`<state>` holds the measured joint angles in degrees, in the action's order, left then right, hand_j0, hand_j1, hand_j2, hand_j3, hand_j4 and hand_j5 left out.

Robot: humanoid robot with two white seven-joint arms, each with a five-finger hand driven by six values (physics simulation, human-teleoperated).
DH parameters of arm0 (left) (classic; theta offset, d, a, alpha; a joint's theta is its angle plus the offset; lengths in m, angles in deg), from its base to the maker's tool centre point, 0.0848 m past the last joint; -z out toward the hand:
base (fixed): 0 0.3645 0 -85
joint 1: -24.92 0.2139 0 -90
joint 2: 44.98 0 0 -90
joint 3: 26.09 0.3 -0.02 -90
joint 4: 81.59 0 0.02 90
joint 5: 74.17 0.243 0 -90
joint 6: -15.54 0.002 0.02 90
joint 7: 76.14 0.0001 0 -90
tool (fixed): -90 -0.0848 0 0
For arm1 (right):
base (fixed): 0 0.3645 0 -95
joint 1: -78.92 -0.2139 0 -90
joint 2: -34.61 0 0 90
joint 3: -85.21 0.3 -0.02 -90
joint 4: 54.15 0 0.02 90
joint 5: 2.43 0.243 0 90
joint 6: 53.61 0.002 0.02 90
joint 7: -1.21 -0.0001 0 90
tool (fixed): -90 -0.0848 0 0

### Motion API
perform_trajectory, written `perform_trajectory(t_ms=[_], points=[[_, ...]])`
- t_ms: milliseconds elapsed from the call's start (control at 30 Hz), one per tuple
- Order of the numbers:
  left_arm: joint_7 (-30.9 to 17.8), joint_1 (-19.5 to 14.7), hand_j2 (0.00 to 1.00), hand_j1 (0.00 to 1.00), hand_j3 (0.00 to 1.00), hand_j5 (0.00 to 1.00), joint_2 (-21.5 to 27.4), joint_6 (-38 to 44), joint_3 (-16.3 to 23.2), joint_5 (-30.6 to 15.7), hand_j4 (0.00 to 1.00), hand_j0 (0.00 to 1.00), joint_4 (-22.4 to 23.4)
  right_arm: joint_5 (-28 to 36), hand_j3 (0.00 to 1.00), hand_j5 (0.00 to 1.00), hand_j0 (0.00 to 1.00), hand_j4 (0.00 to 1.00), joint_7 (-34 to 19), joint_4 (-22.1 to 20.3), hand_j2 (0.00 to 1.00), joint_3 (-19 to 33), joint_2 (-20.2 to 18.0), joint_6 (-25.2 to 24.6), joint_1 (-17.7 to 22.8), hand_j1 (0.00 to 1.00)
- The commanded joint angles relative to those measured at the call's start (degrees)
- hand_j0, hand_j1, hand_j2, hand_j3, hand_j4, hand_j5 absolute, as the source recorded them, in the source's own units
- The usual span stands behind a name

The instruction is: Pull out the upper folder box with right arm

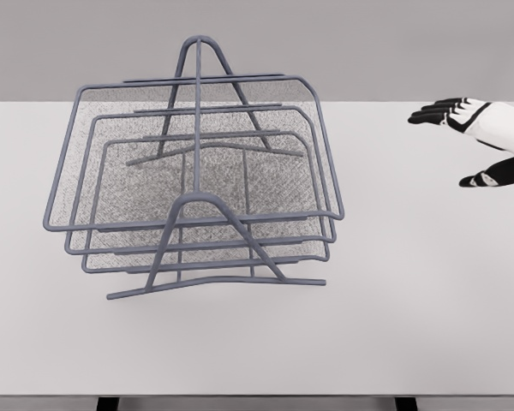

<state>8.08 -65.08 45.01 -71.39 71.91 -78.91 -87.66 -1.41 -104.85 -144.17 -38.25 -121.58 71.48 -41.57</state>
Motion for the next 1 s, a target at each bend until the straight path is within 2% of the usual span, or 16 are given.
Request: perform_trajectory(t_ms=[0, 67, 100, 133, 167, 200, 267, 300, 400, 500, 567, 633, 700, 767, 900, 967], points=[[0.1, 0.0, 1.0, 1.0, 1.0, 1.0, 0.0, 0.0, 0.0, 0.0, 1.0, 1.0, 0.0, -0.2, 1.0, 1.0, 1.0, 1.0, -0.5, 0.2, 1.0, 0.5, 0.5, -0.1, 0.0, 1.0], [0.0, 0.0, 1.0, 1.0, 1.0, 1.0, 0.0, 0.0, 0.0, 0.0, 1.0, 1.0, 0.0, -4.6, 1.0, 1.0, 1.0, 1.0, -0.5, -0.2, 1.0, 4.9, 7.5, -0.1, 0.2, 1.0], [0.0, 0.0, 1.0, 1.0, 1.0, 1.0, 0.0, 0.0, 0.0, 0.0, 1.0, 1.0, 0.0, -13.7, 1.0, 1.0, 1.0, 1.0, -0.9, -0.2, 1.0, 8.8, 13.2, -0.1, 0.2, 1.0], [0.0, 0.0, 1.0, 1.0, 1.0, 1.0, 0.0, 0.0, 0.0, 0.0, 1.0, 1.0, 0.0, -18.0, 1.0, 1.0, 1.0, 1.0, -5.9, -0.4, 1.0, 10.5, 15.1, -0.1, -0.7, 1.0], [0.0, 0.0, 1.0, 1.0, 1.0, 1.0, 0.0, 0.0, 0.0, 0.0, 1.0, 1.0, 0.0, -18.6, 1.0, 1.0, 1.0, 1.0, -7.3, 0.6, 1.0, 10.5, 15.8, -0.1, -2.5, 1.0], [0.0, 0.0, 1.0, 1.0, 1.0, 1.0, 0.0, 0.0, 0.0, 0.0, 1.0, 1.0, 0.0, -19.3, 1.0, 1.0, 1.0, 1.0, -7.4, 2.7, 1.0, 10.5, 15.9, -0.1, -3.2, 1.0], [0.1, 0.0, 1.0, 1.0, 1.0, 1.0, 0.0, 0.0, 0.0, 0.0, 1.0, 1.0, 0.0, -28.3, 1.0, 1.0, 1.0, 1.0, -7.4, 6.0, 1.0, 10.3, 21.4, -0.1, -5.0, 1.0], [0.0, 0.0, 1.0, 1.0, 1.0, 1.0, 0.0, -0.1, 0.0, 0.0, 1.0, 1.0, 0.0, -28.5, 1.0, 1.0, 1.0, 1.0, -7.4, 9.0, 1.0, 10.3, 22.2, -0.1, -5.2, 1.0], [0.1, 0.0, 1.0, 1.0, 1.0, 1.0, 0.0, 0.0, 0.0, 0.0, 1.0, 1.0, 0.0, -30.0, 1.0, 1.0, 1.0, 1.0, -7.4, 10.7, 1.0, 8.6, 24.0, -0.1, -5.6, 1.0], [0.1, 0.0, 1.0, 1.0, 1.0, 1.0, 0.0, 0.0, 0.0, 0.0, 1.0, 1.0, 0.0, -29.8, 1.0, 1.0, 1.0, 1.0, -7.2, 10.0, 1.0, 8.5, 24.2, -0.1, -5.9, 1.0], [0.0, 0.0, 1.0, 1.0, 1.0, 1.0, 0.0, 0.0, 0.0, 0.0, 1.0, 1.0, 0.0, -27.7, 1.0, 1.0, 1.0, 1.0, -7.1, 5.6, 1.0, 8.6, 24.0, -0.1, -5.1, 1.0], [0.0, 0.0, 1.0, 1.0, 1.0, 1.0, 0.0, 0.0, 0.0, 0.0, 1.0, 1.0, 0.0, -18.1, 1.0, 1.0, 1.0, 1.0, -7.1, 6.0, 1.0, 8.4, 21.6, -0.1, -5.0, 1.0], [0.0, 0.0, 1.0, 1.0, 1.0, 1.0, 0.0, 0.0, 0.0, 0.0, 1.0, 1.0, 0.0, -9.5, 1.0, 1.0, 1.0, 1.0, -7.1, 5.2, 1.0, 1.6, 16.4, -0.1, -4.0, 1.0], [0.0, 0.0, 1.0, 1.0, 1.0, 1.0, 0.0, 0.0, 0.0, 0.0, 1.0, 1.0, 0.0, -9.5, 1.0, 1.0, 1.0, 1.0, -7.1, 1.8, 1.0, 0.9, 16.4, -0.1, -3.3, 1.0], [0.0, 0.0, 1.0, 1.0, 1.0, 1.0, 0.0, 0.0, 0.0, 0.0, 1.0, 1.0, 0.0, -9.5, 1.0, 1.0, 1.0, 1.0, -7.2, -0.2, 1.0, -0.9, 16.7, -0.1, -4.7, 1.0], [0.1, 0.0, 1.0, 1.0, 1.0, 1.0, 0.0, 0.0, 0.0, 0.0, 1.0, 1.0, 0.0, -9.4, 1.0, 1.0, 1.0, 1.0, -7.2, -0.6, 1.0, -3.2, 17.2, -0.1, -8.0, 1.0]])
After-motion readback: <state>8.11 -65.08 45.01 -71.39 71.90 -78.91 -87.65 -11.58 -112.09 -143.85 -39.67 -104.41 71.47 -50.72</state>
